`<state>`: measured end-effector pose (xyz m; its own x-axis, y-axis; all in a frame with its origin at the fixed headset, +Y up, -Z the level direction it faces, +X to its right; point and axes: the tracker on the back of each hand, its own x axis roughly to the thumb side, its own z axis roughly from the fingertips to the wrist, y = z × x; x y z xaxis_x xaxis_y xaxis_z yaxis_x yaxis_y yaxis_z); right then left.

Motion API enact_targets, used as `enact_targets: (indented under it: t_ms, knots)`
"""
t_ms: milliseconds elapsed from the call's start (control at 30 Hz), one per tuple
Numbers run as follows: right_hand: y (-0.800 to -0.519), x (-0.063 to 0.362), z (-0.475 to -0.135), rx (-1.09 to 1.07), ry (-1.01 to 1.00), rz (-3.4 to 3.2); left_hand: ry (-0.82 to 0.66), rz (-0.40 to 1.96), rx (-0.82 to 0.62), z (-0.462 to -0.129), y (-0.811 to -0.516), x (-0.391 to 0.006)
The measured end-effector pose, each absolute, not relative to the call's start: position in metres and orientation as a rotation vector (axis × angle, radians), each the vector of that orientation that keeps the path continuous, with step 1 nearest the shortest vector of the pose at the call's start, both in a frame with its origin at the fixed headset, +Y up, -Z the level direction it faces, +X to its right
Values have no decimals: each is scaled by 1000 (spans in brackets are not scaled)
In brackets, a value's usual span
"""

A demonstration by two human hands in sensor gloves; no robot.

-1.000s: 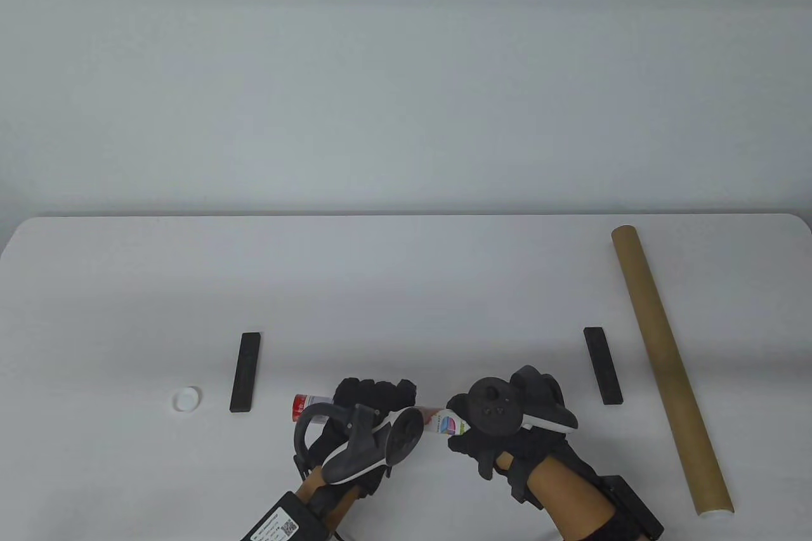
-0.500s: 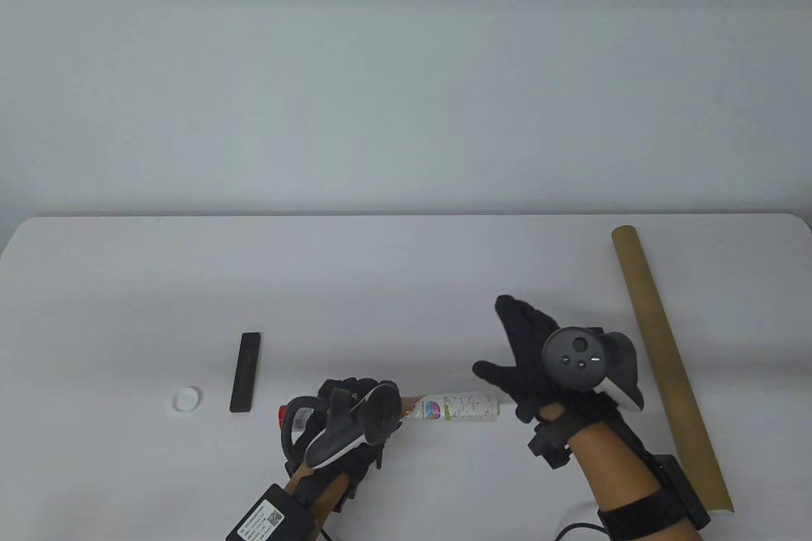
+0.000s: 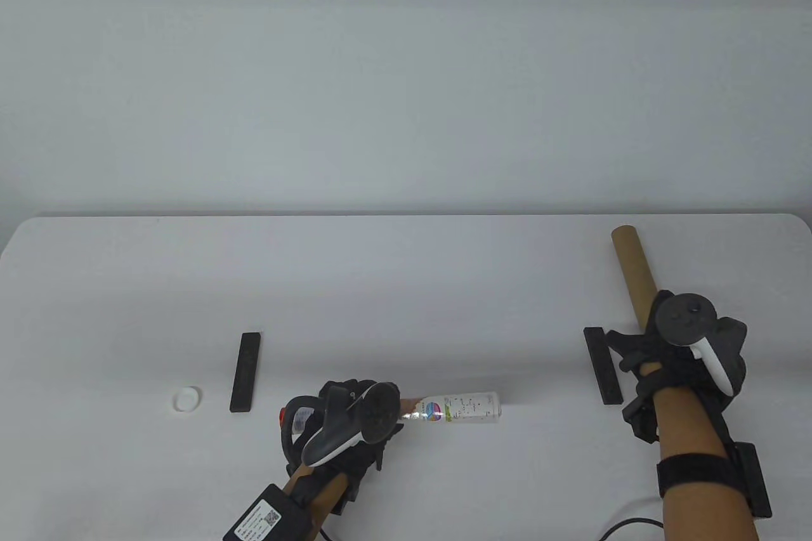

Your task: Roll up map and store in mailing tube

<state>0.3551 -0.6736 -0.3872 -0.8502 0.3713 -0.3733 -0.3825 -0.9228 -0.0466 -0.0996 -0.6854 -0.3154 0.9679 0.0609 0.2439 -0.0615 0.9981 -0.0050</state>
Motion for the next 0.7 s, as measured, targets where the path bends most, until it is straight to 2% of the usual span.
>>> enact_targets:
  t_ms: [200, 367, 500, 700]
  knots:
    - [-723, 392, -381, -775, 240, 2674, -245, 54, -3, -315, -685, -99]
    - [-747, 400, -379, -810, 342, 2684, -245, 50, -9, -315, -686, -99]
    - [-756, 398, -380, -822, 417, 2733, -245, 44, -12, -315, -686, -98]
    - [-753, 395, -381, -858, 378, 2797, -239, 41, -19, -314, -686, -97]
